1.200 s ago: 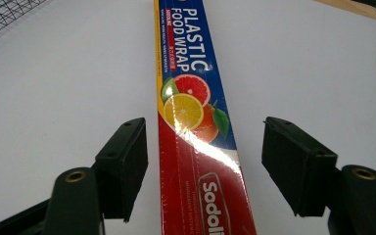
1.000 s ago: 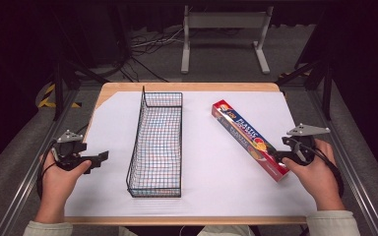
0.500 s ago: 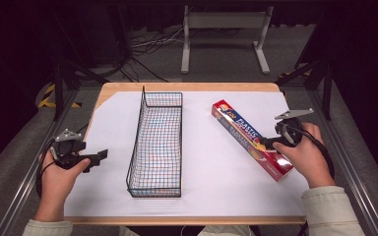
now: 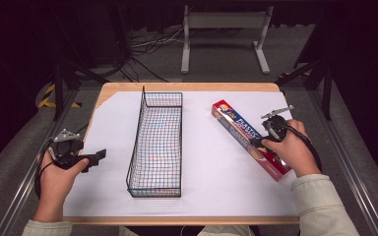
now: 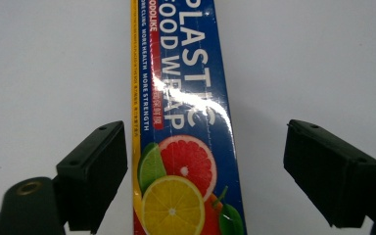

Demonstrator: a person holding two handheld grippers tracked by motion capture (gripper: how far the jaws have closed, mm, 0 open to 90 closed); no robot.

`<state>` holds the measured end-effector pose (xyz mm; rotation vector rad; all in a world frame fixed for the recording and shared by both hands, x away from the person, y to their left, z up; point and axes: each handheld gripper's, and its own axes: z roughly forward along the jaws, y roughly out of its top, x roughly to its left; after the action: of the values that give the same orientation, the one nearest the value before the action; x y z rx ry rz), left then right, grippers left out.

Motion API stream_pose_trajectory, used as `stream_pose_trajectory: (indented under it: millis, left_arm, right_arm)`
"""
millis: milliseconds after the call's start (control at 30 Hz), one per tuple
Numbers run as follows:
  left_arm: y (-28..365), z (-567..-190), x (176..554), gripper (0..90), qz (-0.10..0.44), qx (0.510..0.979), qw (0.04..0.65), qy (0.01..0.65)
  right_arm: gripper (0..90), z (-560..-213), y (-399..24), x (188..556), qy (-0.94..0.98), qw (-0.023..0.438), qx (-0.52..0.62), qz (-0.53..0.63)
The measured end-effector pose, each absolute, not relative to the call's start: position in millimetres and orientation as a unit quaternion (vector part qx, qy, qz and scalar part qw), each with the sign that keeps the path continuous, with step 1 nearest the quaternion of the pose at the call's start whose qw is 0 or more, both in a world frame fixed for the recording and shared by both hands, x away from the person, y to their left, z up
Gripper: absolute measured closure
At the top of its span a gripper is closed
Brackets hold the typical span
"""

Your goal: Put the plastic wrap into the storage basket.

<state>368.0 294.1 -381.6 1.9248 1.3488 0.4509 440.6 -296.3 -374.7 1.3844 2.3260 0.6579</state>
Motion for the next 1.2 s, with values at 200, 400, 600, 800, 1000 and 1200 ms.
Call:
stream_pose_trajectory:
  millis: [200,400,600,800,1000,1200]
  left_arm:
    - [296,-380,368,8.8,0.180,0.737,0.390,0.523]
    - [297,-382,369,9.0,0.169,0.730,0.394,0.532]
    - [297,-382,369,7.8,0.181,0.720,0.408,0.531]
    - [299,-382,368,15.9,0.178,0.724,0.411,0.524]
    - [299,-381,367,25.7,0.172,0.722,0.429,0.514]
    - [297,-382,367,23.5,0.166,0.728,0.420,0.516]
  right_arm:
    - [16.5,-384,-289,446,0.833,0.174,0.482,0.208]
    - [16.7,-392,-287,451,0.840,0.170,0.481,0.187]
    - [20.6,-397,-284,454,0.847,0.165,0.477,0.169]
    - [25.6,-400,-282,456,0.853,0.155,0.473,0.159]
    - [37.3,-400,-280,457,0.855,0.136,0.474,0.158]
    - [39.3,-399,-280,457,0.856,0.129,0.474,0.161]
